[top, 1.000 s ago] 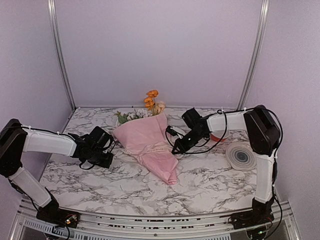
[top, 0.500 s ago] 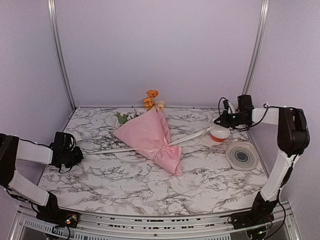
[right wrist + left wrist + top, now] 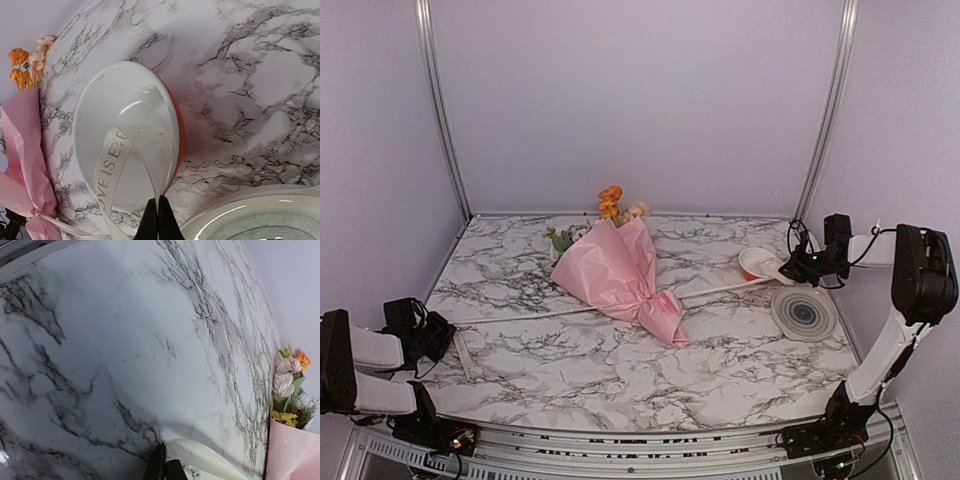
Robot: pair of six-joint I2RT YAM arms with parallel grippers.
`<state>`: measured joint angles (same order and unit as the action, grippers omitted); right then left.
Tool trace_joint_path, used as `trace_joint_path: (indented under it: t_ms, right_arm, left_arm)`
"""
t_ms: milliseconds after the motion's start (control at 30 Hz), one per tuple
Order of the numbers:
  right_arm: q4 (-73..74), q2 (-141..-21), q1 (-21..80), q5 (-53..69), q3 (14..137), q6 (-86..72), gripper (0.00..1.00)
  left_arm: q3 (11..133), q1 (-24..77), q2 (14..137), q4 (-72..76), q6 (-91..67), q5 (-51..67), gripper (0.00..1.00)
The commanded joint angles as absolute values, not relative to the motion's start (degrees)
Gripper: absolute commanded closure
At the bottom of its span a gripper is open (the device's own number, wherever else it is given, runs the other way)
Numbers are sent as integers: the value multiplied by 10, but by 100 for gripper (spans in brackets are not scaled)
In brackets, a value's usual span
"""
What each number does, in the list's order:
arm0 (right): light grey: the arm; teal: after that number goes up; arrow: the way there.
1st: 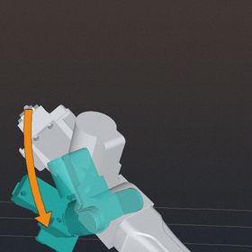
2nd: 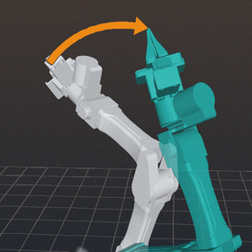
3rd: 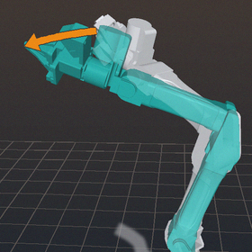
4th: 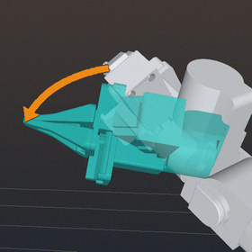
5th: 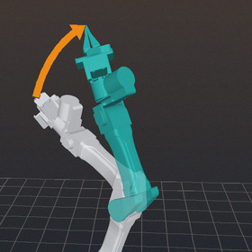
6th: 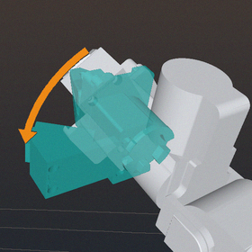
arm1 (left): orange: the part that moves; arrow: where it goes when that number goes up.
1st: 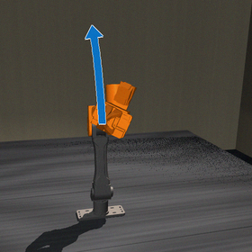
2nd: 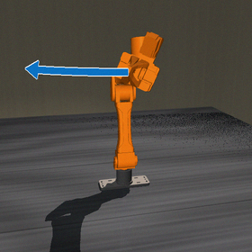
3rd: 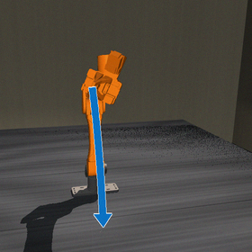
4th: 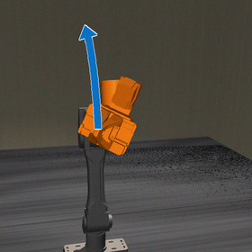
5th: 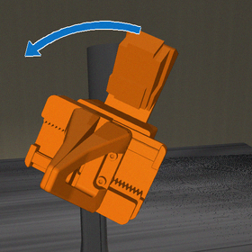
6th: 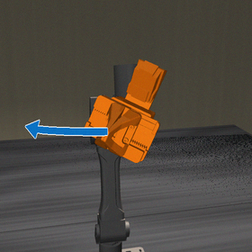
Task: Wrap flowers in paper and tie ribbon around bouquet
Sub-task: Tie the ribbon on the folded bouquet, then cross the half-tied ribbon over the folded bouquet.
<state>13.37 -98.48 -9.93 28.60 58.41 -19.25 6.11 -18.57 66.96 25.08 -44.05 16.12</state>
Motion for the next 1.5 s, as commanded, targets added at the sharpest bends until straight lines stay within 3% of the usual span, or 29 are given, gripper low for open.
trace_joint_path:
  t_ms: [0, 467, 600, 700, 833, 1067, 1267, 1467]
  right_arm:
    - [109, -986, -151, 164, 624, -170, 100]
    - [124, -966, -177, 147, 626, -157, 100]
    - [127, -958, -107, 131, 630, -140, 100]
    - [131, -958, -10, 126, 646, -133, 100]
    - [157, -994, 136, 131, 701, -128, 100]
    - [220, -1104, 294, 167, 787, -120, 100]
    - [286, -1187, 371, 176, 860, -111, 100]
    - [291, -1200, 432, 219, 864, -106, 100]
  left_arm:
    - [39, -274, 620, 202, -452, 67, 100]
    - [40, -335, 562, 159, -457, 70, 100]
    - [49, -328, 533, 151, -435, 93, 100]
    - [85, -248, 476, 100, -423, 59, 100]
    - [161, -53, 461, 36, -402, -58, 100]
    - [315, 166, 702, 63, -354, -91, 100]
    - [502, 251, 951, 31, -285, -38, 100]
    - [564, 304, 1012, 20, -266, -56, 100]
